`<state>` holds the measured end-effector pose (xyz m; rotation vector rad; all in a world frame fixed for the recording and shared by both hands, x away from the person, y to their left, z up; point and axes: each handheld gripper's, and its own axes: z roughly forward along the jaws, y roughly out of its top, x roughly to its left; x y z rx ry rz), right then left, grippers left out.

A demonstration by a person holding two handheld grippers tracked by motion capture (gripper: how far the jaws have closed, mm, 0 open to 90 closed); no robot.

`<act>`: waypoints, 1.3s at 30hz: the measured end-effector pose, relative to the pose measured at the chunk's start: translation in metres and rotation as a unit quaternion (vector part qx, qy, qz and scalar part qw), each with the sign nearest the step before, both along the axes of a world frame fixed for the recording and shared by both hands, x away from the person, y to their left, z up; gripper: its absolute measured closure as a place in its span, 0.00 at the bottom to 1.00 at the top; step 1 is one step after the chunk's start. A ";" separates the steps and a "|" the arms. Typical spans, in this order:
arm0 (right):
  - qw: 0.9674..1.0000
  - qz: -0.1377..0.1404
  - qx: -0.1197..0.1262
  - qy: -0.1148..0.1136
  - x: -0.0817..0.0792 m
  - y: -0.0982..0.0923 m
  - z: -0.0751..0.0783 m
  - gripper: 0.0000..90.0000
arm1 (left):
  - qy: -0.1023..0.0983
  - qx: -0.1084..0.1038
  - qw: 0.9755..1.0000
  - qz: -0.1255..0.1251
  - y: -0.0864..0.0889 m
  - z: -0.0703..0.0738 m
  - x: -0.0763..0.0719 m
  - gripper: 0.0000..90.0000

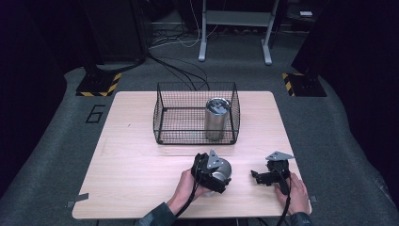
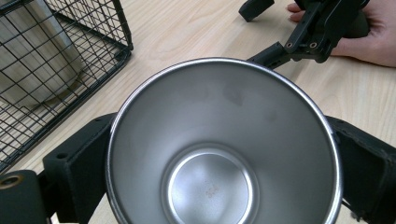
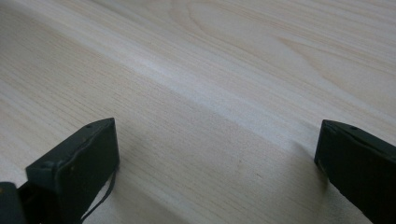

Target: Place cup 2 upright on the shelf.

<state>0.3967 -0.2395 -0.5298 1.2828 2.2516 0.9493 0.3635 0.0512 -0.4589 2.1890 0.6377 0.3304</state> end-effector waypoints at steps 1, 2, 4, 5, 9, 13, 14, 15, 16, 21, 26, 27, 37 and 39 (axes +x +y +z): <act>1.000 0.000 0.000 0.000 0.000 0.000 0.000 0.00 | 0.000 0.000 1.000 0.000 0.000 0.000 0.000 0.07; 1.000 0.000 0.000 0.000 0.000 0.000 0.000 0.00 | 0.001 0.000 1.000 0.000 0.001 0.000 0.000 0.07; 1.000 0.000 0.001 0.000 0.000 0.000 0.000 0.00 | -0.002 -0.002 1.000 0.003 0.003 0.000 0.000 0.07; 1.000 0.000 0.000 0.000 0.000 0.000 0.000 0.00 | -0.002 -0.001 1.000 0.003 0.004 0.001 0.000 0.07; 1.000 0.000 0.000 0.000 0.000 0.000 0.000 0.00 | -0.007 -0.008 1.000 0.009 0.010 0.006 -0.002 0.07; 1.000 0.000 0.000 0.000 0.000 0.000 0.000 0.00 | -0.013 -0.014 1.000 0.014 0.016 0.011 -0.003 0.07; 1.000 0.000 0.000 0.000 0.000 0.000 0.000 0.00 | -0.016 -0.021 1.000 0.017 0.020 0.016 -0.004 0.07; 1.000 0.000 0.001 0.001 0.000 0.000 0.000 0.00 | -0.017 -0.026 0.999 0.017 0.021 0.018 -0.004 0.07; 1.000 0.000 0.000 0.000 0.000 0.000 0.000 0.00 | -0.020 -0.023 0.999 0.016 0.022 0.019 -0.005 0.07; 1.000 0.000 0.001 0.001 0.000 0.000 0.000 0.00 | -0.025 -0.025 0.999 0.019 0.028 0.023 -0.007 0.07; 1.000 0.000 0.001 0.001 0.000 0.000 0.000 0.00 | -0.024 -0.025 0.999 0.028 0.038 0.026 -0.007 0.07; 1.000 0.000 0.001 0.001 0.000 0.000 0.000 0.00 | -0.024 -0.024 0.999 0.028 0.040 0.027 -0.006 0.07; 1.000 0.000 0.000 -0.001 0.000 0.000 0.000 0.00 | -0.038 -0.029 0.997 0.056 0.061 0.038 -0.001 0.07; 1.000 0.000 0.000 0.000 0.000 0.000 0.000 0.00 | -0.038 -0.031 0.997 0.061 0.066 0.040 0.000 0.07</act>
